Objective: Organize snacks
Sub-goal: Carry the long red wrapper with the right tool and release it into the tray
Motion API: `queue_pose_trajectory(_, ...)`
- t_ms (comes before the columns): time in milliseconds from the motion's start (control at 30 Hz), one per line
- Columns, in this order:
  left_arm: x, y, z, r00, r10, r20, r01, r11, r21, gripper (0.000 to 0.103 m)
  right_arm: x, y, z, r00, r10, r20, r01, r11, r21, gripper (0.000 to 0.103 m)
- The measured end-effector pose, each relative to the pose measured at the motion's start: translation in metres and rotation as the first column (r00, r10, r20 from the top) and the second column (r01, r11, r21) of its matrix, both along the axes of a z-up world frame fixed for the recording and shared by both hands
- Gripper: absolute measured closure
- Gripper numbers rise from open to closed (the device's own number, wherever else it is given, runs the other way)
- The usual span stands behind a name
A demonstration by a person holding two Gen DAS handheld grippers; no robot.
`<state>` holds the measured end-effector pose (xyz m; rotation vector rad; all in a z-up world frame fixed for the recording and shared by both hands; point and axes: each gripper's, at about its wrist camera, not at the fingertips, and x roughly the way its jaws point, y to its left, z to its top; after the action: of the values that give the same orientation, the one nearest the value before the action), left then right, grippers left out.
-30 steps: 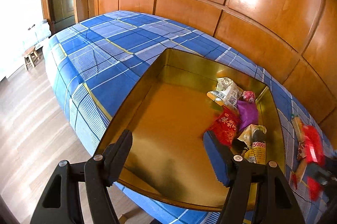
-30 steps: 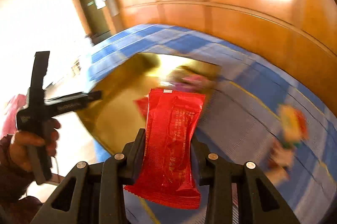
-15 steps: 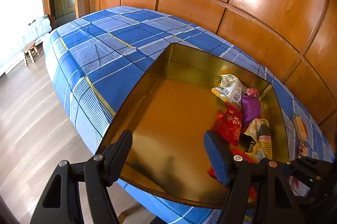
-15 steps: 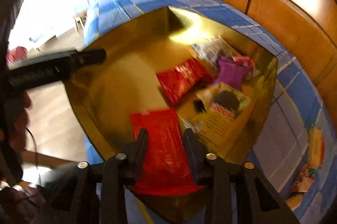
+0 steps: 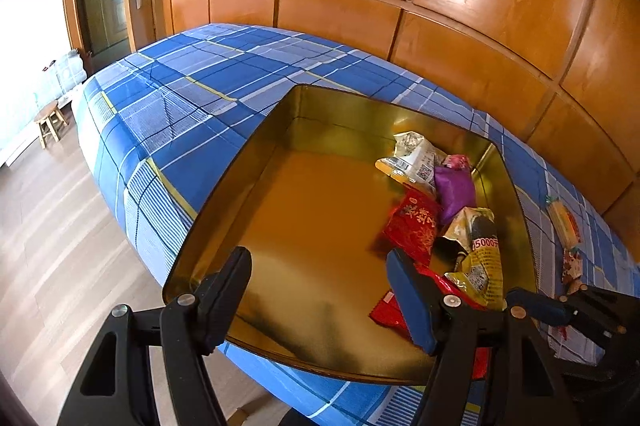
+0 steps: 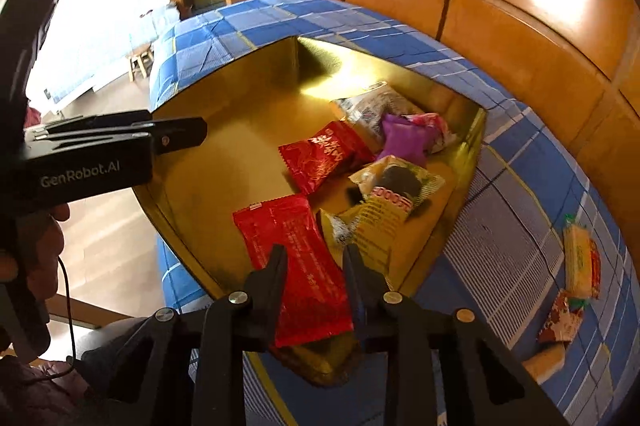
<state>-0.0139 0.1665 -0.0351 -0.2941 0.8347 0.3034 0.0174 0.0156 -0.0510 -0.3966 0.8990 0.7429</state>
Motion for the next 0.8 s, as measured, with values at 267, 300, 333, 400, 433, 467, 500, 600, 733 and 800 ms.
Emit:
queue_pose_trajectory(267, 0.0, -0.012, 0.001, 1.0, -0.029, -0.007, 0.029, 0.999, 0.017, 0.032, -0.013, -0.018, 0.012, 0.998, -0.059, 0.02, 0.057, 0.997, 0.052, 0.074)
queue_pose_trajectory(300, 0.0, -0.014, 0.001, 0.999, -0.034, -0.006, 0.034, 0.999, 0.021, 0.032, -0.014, -0.019, 0.012, 0.998, -0.061, 0.022, 0.06, 0.997, 0.056, 0.074)
queue_pose_trajectory(333, 0.0, -0.015, 0.002, 0.999, -0.036, -0.007, 0.037, 0.999, 0.024, 0.032, -0.015, -0.021, 0.014, 0.997, -0.067, 0.026, 0.065, 0.996, 0.062, 0.074)
queue_pose_trajectory(400, 0.0, -0.018, 0.002, 0.999, -0.044, -0.006, 0.045, 0.998, 0.032, 0.032, -0.017, -0.025, 0.016, 0.996, -0.078, 0.031, 0.075, 0.994, 0.073, 0.074)
queue_pose_trajectory(433, 0.0, -0.02, 0.003, 0.999, -0.049, -0.007, 0.049, 0.998, 0.035, 0.032, -0.017, -0.028, 0.018, 0.996, -0.087, 0.031, 0.084, 0.993, 0.084, 0.074)
queue_pose_trajectory(467, 0.0, -0.021, 0.003, 0.999, -0.054, -0.008, 0.054, 0.998, 0.038, 0.032, -0.017, -0.031, 0.019, 0.995, -0.094, 0.031, 0.091, 0.992, 0.092, 0.073)
queue_pose_trajectory(500, 0.0, -0.022, 0.003, 0.998, -0.057, -0.008, 0.057, 0.998, 0.039, 0.032, -0.017, -0.033, 0.02, 0.995, -0.097, 0.033, 0.094, 0.991, 0.098, 0.073)
queue_pose_trajectory(600, 0.0, -0.027, 0.005, 0.997, -0.072, -0.006, 0.073, 0.996, 0.045, 0.032, -0.017, -0.042, 0.024, 0.992, -0.121, 0.035, 0.116, 0.986, 0.116, 0.073)
queue_pose_trajectory(733, 0.001, -0.035, 0.007, 0.996, -0.092, -0.005, 0.093, 0.994, 0.055, 0.032, -0.015, -0.058, 0.03, 0.986, -0.162, 0.04, 0.155, 0.978, 0.14, 0.073)
queue_pose_trajectory(800, 0.001, -0.039, 0.007, 0.995, -0.104, -0.005, 0.104, 0.993, 0.06, 0.032, -0.013, -0.068, 0.032, 0.981, -0.187, 0.043, 0.179, 0.973, 0.148, 0.073)
